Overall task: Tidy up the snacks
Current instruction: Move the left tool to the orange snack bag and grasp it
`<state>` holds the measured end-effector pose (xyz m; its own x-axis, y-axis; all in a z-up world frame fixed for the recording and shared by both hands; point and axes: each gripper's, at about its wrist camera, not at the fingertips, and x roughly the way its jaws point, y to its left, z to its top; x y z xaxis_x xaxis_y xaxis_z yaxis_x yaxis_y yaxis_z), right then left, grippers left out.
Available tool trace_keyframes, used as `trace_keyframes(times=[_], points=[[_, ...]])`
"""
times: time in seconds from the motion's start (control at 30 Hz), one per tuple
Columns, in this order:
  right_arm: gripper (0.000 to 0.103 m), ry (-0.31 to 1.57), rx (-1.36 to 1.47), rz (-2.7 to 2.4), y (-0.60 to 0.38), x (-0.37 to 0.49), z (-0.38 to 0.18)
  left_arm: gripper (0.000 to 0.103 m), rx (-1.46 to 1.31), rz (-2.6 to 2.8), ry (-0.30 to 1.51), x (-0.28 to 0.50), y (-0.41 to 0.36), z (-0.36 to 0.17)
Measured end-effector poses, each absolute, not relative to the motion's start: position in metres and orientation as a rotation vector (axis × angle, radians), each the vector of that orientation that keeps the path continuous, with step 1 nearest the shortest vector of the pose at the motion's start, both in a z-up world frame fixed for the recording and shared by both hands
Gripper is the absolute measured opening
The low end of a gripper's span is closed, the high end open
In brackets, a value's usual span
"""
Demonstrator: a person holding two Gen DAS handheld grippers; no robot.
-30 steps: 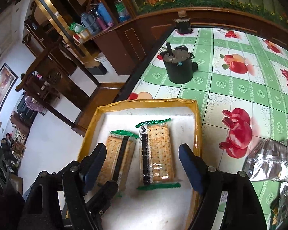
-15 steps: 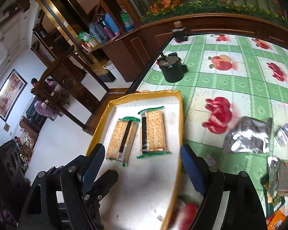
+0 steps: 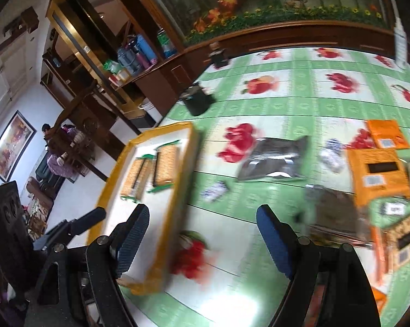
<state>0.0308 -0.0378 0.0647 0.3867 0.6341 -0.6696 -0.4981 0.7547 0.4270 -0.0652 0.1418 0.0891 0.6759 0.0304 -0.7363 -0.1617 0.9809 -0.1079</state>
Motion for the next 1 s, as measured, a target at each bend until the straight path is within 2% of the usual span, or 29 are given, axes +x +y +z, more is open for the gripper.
trace_keyframes(times=[0.23, 0.4, 0.63, 0.87, 1.0], points=[[0.085, 0.816, 0.161, 0.69, -0.118, 0.04, 0.058, 0.082, -0.127, -0.027, 0.799, -0.069, 0.091, 0.09], [0.085, 0.818, 0.331, 0.703, -0.179, 0.054, 0.043, 0.082, -0.077, -0.157, 0.821, -0.057, 0.041, 0.077], [0.088, 0.817, 0.529, 0.674, -0.218, 0.071, 0.04, 0.082, 0.004, -0.405, 0.858, -0.049, -0.035, 0.051], [0.088, 0.839, 0.658, 0.635, -0.242, 0.077, 0.029, 0.082, 0.302, -0.517, 0.819, -0.046, -0.105, 0.031], [0.088, 0.833, 0.705, 0.601, -0.256, 0.08, 0.026, 0.082, 0.398, -0.604, 0.86, -0.034, -0.13, 0.017]])
